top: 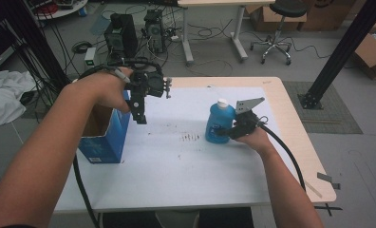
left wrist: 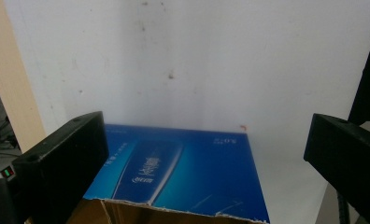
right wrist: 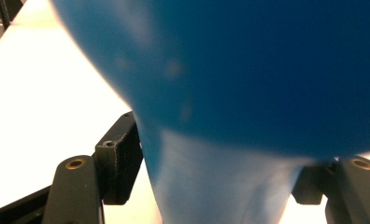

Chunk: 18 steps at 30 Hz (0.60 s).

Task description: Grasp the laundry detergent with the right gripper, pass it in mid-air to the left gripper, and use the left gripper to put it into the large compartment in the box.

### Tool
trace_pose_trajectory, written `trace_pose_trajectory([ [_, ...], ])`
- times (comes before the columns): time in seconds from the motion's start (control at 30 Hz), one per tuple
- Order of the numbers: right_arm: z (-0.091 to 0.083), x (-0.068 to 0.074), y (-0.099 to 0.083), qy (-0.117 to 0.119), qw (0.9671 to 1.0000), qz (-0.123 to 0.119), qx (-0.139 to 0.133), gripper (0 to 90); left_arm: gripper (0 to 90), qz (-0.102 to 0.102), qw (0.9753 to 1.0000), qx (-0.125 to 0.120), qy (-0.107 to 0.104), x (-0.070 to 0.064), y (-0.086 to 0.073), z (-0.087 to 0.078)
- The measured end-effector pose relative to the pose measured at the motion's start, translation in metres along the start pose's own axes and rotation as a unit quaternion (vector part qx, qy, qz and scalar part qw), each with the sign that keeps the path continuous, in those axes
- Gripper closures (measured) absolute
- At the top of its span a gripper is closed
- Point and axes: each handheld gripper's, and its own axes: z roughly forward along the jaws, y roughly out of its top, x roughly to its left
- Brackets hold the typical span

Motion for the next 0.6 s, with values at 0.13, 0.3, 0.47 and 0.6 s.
trace_pose_trajectory([
  [0.13, -0.0005, 0.0005, -0.0003, 0.002, 1.0000, -0.001, 0.000, 35.5, 0.4, 0.000, 1.0000, -0.001, 0.000, 0.0006, -0.0006, 0.0005],
  [0.3, 0.0001, 0.0012, -0.0005, 0.002, 1.0000, -0.004, -0.002, 39.6, 0.4, 0.000, 1.0000, 0.000, 0.000, 0.0010, -0.0007, 0.0012],
  [0.47, -0.0006, 0.0001, -0.0022, 0.004, 0.9999, -0.002, -0.009, 42.8, 0.6, -0.001, 1.0000, -0.001, 0.000, 0.0003, -0.0012, 0.0005],
  [0.6, -0.0015, 0.0027, -0.0003, 0.000, 0.9999, -0.009, -0.005, 45.3, 0.6, -0.001, 1.0000, -0.002, 0.000, -0.0004, -0.0017, -0.0012],
])
